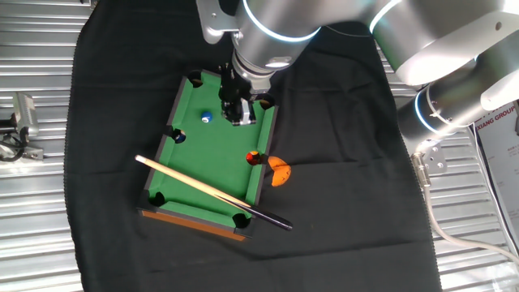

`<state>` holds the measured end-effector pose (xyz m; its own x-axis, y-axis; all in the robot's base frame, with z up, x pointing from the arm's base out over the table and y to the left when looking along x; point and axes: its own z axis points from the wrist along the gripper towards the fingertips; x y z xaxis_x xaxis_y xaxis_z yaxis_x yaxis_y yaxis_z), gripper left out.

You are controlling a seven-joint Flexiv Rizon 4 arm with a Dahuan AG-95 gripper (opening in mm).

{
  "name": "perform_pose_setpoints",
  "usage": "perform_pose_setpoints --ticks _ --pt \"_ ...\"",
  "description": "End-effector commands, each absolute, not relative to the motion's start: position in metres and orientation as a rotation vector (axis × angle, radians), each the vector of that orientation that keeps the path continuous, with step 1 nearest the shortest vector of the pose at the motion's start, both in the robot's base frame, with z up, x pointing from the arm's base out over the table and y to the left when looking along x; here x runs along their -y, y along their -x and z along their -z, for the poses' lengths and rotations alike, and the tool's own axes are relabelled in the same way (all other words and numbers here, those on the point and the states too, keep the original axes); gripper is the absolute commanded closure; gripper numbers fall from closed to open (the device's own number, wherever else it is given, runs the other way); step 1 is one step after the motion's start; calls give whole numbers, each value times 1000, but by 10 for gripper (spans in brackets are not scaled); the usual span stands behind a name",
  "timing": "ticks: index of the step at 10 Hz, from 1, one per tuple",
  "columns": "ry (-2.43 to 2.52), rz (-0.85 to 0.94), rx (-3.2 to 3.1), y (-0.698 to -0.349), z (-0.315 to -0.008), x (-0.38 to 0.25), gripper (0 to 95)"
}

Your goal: Hit the pool ball

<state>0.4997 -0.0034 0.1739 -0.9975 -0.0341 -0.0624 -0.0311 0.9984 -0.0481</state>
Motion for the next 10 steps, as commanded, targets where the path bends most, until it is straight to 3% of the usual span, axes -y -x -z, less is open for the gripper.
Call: perform_pose_setpoints --ticks 1,10 --pt "-80 42 -3092 -500 -174 3 950" --pt "-332 -4 -3068 -501 -170 -6 950"
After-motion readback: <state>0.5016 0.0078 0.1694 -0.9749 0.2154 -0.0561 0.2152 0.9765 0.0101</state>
